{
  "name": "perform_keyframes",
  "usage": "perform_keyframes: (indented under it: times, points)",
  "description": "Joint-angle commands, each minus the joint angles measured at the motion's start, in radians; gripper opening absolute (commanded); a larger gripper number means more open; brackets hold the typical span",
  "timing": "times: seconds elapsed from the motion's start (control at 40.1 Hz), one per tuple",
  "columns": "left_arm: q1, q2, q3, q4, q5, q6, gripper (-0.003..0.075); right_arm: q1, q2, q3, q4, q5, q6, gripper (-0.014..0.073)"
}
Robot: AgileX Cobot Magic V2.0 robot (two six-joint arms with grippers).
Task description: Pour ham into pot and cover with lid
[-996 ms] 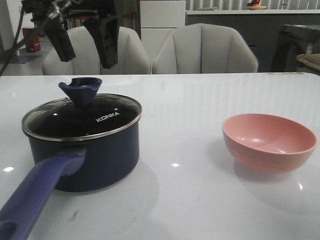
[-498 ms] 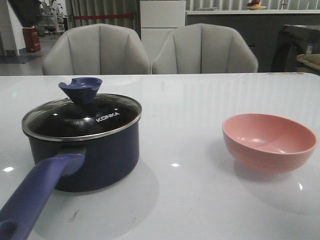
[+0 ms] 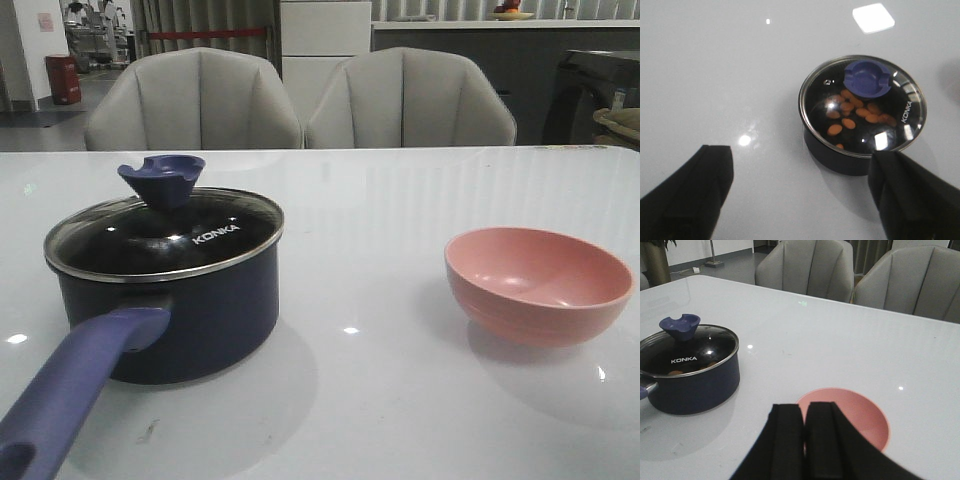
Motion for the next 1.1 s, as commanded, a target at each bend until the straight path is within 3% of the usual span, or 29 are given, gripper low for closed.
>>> perform_keyframes:
  times: [0.0, 0.199, 0.423, 1.071]
  points:
    - [0.005, -0.129, 0.07, 0.001, -0.163, -0.001, 0.0544, 0.003, 0.001, -0.028, 0.005, -0.078, -0.007, 0.0161]
    - [0.005, -0.372, 0.271, 0.011, -0.302, -0.001, 0.0389, 0.003, 0.001, -0.028, 0.005, -0.078, -0.007, 0.0161]
    - [0.005, -0.502, 0.399, 0.013, -0.436, -0.001, 0.0106, 0.003, 0.001, -0.028, 0.005, -0.078, -0.007, 0.0161]
    - [0.005, -0.502, 0.422, 0.017, -0.46, -0.001, 0.0114, 0.003, 0.001, -0.028, 0.005, -0.078, -0.007, 0.0161]
